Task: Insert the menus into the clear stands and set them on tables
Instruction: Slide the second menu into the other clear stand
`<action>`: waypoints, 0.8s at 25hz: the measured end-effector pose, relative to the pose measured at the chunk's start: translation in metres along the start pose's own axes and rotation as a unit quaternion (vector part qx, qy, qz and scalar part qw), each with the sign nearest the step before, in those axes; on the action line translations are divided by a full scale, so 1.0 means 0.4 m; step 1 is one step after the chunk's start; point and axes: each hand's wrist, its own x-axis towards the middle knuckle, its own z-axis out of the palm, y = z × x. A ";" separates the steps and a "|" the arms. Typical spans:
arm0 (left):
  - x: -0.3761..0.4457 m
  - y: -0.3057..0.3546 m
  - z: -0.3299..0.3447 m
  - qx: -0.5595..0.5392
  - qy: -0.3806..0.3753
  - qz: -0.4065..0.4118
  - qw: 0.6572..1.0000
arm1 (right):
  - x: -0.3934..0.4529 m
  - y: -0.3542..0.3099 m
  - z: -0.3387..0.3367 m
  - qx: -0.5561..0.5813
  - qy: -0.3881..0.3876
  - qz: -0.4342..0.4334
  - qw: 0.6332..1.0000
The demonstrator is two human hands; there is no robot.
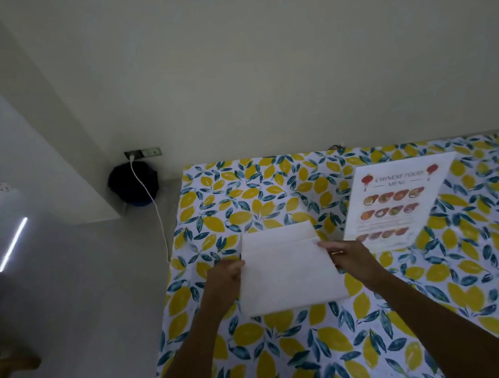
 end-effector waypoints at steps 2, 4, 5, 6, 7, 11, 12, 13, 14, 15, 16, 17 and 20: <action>-0.022 0.001 0.002 0.000 -0.023 0.038 0.999 | -0.018 -0.005 -0.017 -0.001 0.007 -0.017 1.000; -0.048 0.010 0.001 -0.035 -0.018 0.029 0.999 | -0.039 -0.013 -0.030 -0.036 0.019 -0.048 0.998; -0.057 0.012 -0.003 -0.048 -0.014 0.019 0.999 | -0.050 -0.021 -0.035 -0.043 0.021 -0.067 0.997; -0.060 0.011 -0.007 -0.047 -0.006 0.019 0.999 | -0.060 -0.025 -0.039 -0.052 0.018 -0.089 0.994; -0.063 0.013 -0.015 -0.040 0.000 0.028 0.999 | -0.061 -0.023 -0.043 -0.075 0.018 -0.128 0.989; -0.052 0.044 -0.054 -0.043 0.034 0.032 0.998 | -0.058 -0.046 -0.035 -0.174 0.047 -0.195 0.964; -0.045 0.056 -0.064 -0.039 0.044 0.030 0.998 | -0.053 -0.054 -0.031 -0.187 0.051 -0.199 0.961; -0.032 0.059 -0.069 -0.029 0.050 0.031 0.998 | -0.045 -0.058 -0.024 -0.198 0.047 -0.199 0.959; -0.019 0.063 -0.075 -0.021 0.054 0.040 0.998 | -0.034 -0.059 -0.019 -0.211 0.046 -0.192 0.957; -0.004 0.066 -0.080 -0.014 0.057 0.051 0.997 | -0.026 -0.066 -0.015 -0.225 0.049 -0.184 0.956; 0.014 0.062 -0.083 -0.001 0.060 0.056 0.997 | -0.015 -0.071 -0.010 -0.234 0.059 -0.181 0.953; 0.027 0.067 -0.088 0.009 0.064 0.062 0.996 | -0.006 -0.078 -0.005 -0.246 0.071 -0.182 0.950; 0.060 0.083 -0.092 0.020 0.083 0.067 0.994 | 0.024 -0.102 0.005 -0.265 0.080 -0.173 0.945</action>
